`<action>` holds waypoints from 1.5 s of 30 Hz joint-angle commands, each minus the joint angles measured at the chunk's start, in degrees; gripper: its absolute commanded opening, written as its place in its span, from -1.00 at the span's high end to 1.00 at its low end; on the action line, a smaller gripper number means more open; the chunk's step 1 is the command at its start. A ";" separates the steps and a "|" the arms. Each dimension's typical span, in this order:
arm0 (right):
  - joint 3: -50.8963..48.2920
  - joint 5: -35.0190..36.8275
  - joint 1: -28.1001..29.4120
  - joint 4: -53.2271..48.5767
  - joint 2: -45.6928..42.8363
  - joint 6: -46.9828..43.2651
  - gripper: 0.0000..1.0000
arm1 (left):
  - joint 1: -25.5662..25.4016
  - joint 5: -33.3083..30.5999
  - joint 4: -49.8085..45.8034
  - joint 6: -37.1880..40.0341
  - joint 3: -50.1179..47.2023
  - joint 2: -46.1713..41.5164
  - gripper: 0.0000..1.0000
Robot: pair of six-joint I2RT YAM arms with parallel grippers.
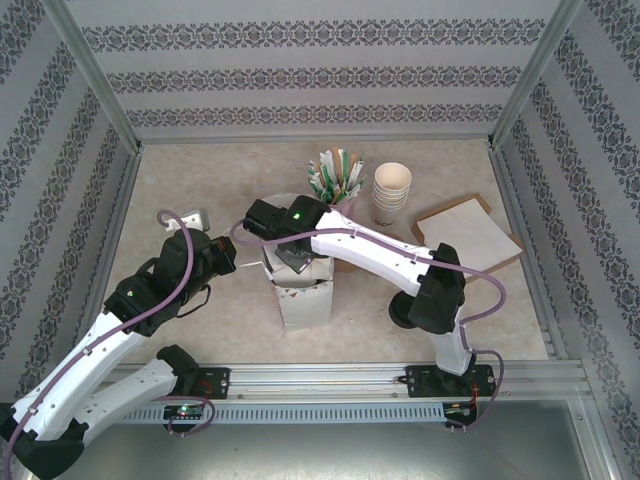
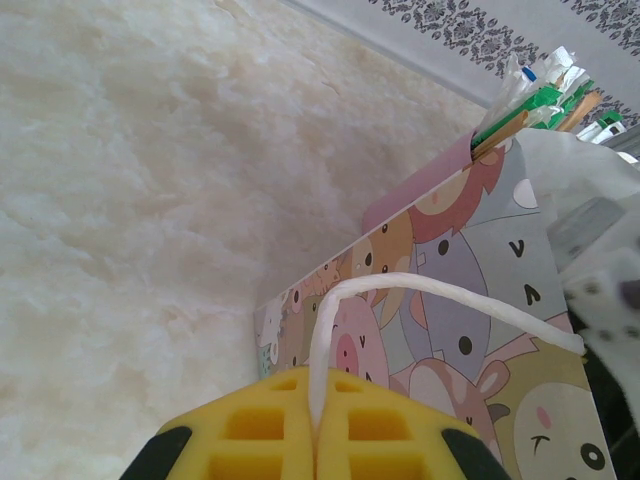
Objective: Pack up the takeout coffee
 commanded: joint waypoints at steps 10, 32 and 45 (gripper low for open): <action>1.57 -1.74 0.15 6.17 -5.70 0.44 0.19 | -0.86 -0.69 -1.71 0.30 2.06 -0.74 1.00; -19.88 -3.34 -1.79 45.85 -38.89 -2.84 -0.75 | -0.87 9.31 11.13 15.31 11.09 -1.40 -1.00; -49.27 18.39 -11.35 66.89 -65.34 -11.98 -0.96 | -0.30 -22.23 38.50 54.52 6.66 1.04 -1.00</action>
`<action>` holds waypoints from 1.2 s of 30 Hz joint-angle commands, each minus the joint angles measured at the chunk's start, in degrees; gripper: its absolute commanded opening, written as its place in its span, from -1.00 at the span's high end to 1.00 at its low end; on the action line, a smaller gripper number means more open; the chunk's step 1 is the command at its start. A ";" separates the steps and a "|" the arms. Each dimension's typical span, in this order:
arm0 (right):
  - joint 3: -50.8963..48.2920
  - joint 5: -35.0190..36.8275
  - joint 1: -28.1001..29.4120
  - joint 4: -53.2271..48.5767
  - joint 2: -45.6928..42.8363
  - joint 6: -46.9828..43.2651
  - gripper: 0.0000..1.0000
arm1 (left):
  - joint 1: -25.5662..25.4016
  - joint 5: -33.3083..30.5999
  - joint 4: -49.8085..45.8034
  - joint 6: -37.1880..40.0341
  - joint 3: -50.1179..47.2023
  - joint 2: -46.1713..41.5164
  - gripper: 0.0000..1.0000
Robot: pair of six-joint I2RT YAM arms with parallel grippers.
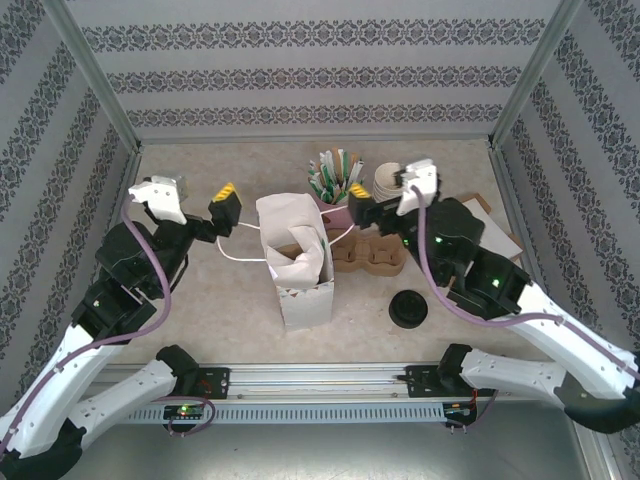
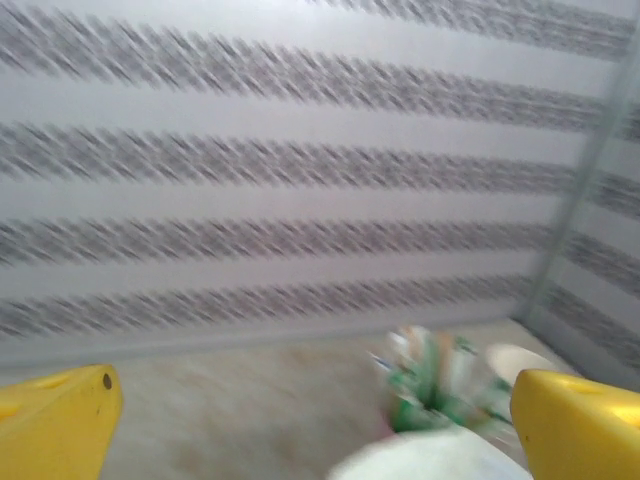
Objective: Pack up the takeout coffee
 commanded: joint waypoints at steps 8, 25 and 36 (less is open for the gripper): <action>-15.69 -0.48 -28.06 7.39 -10.29 4.15 -0.96 | 18.44 -8.11 11.24 0.00 -1.01 11.67 -1.00; -38.25 -20.37 -47.46 26.32 6.47 1.68 -0.96 | 30.69 -12.75 21.04 -7.77 -23.97 22.73 -0.99; -44.73 -23.16 -47.29 41.06 15.72 -0.31 -0.96 | 30.90 -12.20 29.25 -7.20 -30.24 33.31 -1.00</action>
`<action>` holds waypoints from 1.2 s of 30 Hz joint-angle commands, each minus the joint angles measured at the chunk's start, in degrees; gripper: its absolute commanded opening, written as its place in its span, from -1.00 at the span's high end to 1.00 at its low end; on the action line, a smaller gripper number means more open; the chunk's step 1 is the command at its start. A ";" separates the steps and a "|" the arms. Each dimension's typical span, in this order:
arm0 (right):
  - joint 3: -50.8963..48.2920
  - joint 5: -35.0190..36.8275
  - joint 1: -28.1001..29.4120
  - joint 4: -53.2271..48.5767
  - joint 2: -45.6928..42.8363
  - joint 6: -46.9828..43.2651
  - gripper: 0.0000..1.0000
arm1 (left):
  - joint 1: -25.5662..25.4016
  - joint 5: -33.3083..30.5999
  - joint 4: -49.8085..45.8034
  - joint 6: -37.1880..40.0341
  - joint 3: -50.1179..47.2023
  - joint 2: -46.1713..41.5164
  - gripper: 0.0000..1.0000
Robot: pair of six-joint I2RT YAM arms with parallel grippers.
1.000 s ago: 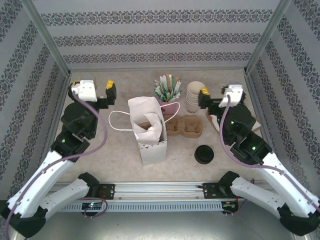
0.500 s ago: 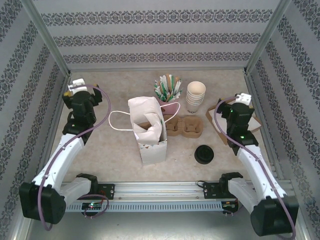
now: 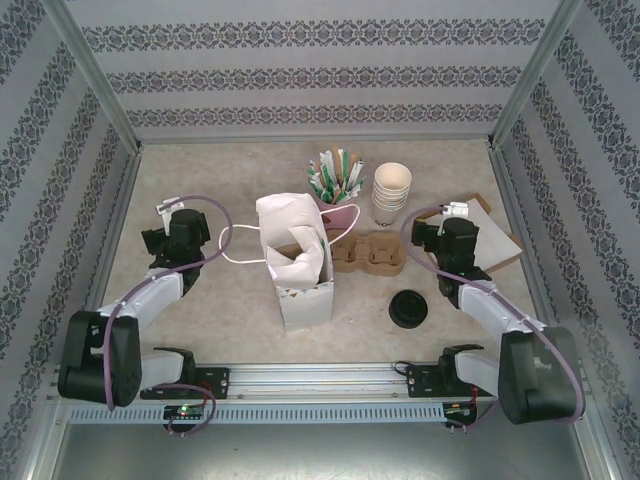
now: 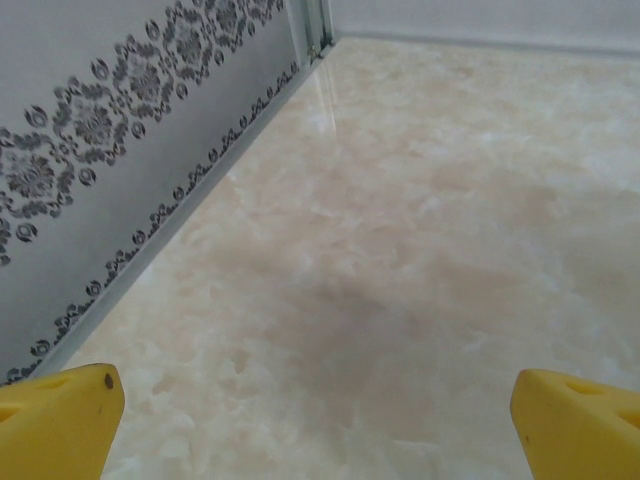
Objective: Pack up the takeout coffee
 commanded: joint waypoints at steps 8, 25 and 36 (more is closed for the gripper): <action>-5.87 -3.97 0.03 17.33 3.50 -5.00 -0.96 | 0.52 3.29 23.21 2.78 -6.92 7.40 -1.00; -1.02 -10.88 -3.12 28.83 19.61 -5.06 -0.96 | 0.52 15.49 36.58 9.56 -8.76 14.33 -1.00; -1.51 -10.73 -3.83 30.32 20.05 -4.05 -0.96 | 2.19 21.49 45.23 10.20 -10.78 19.08 -1.00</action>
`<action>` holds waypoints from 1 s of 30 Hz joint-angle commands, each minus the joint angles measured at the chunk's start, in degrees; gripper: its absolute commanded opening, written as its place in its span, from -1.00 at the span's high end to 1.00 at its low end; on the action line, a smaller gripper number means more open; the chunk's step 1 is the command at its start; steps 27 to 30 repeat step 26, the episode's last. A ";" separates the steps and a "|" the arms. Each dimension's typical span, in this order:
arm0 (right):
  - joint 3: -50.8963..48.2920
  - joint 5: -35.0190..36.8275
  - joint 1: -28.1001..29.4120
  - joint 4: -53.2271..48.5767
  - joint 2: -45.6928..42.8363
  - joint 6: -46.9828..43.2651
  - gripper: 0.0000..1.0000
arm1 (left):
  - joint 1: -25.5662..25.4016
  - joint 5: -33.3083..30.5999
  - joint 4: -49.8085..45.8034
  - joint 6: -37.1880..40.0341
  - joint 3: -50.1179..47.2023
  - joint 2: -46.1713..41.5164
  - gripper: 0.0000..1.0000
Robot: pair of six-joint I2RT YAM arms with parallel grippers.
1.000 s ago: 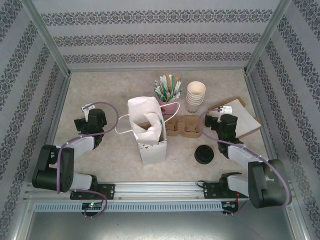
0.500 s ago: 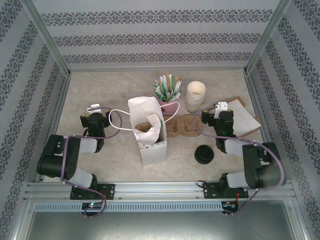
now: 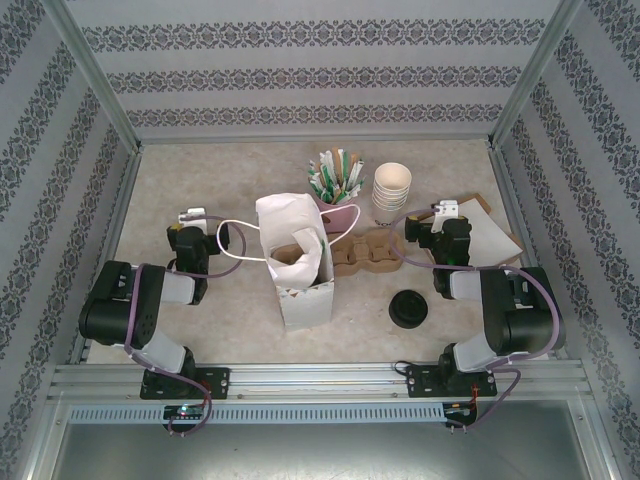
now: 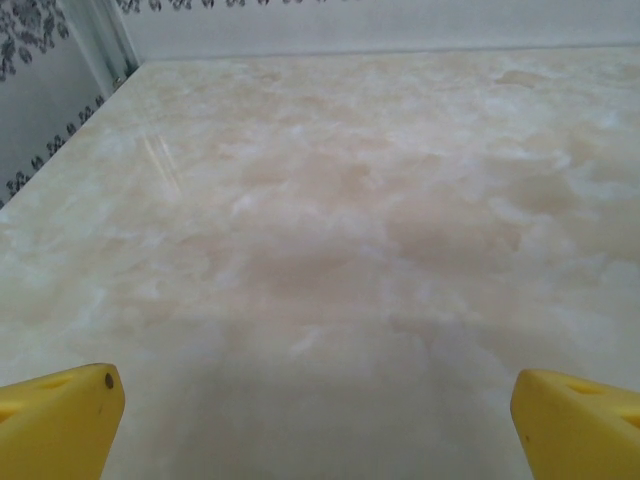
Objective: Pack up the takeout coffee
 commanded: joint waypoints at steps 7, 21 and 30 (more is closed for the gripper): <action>-0.29 -0.47 -0.08 2.62 0.06 1.28 -0.96 | 0.68 2.78 4.35 1.01 -0.24 0.92 -1.00; 0.01 -1.19 -0.16 2.32 0.26 1.22 -0.96 | 0.67 2.91 3.50 0.91 0.03 0.69 -1.00; -0.21 -1.13 -0.16 2.46 0.10 1.26 -0.96 | 0.68 2.87 3.47 0.88 0.03 0.71 -1.00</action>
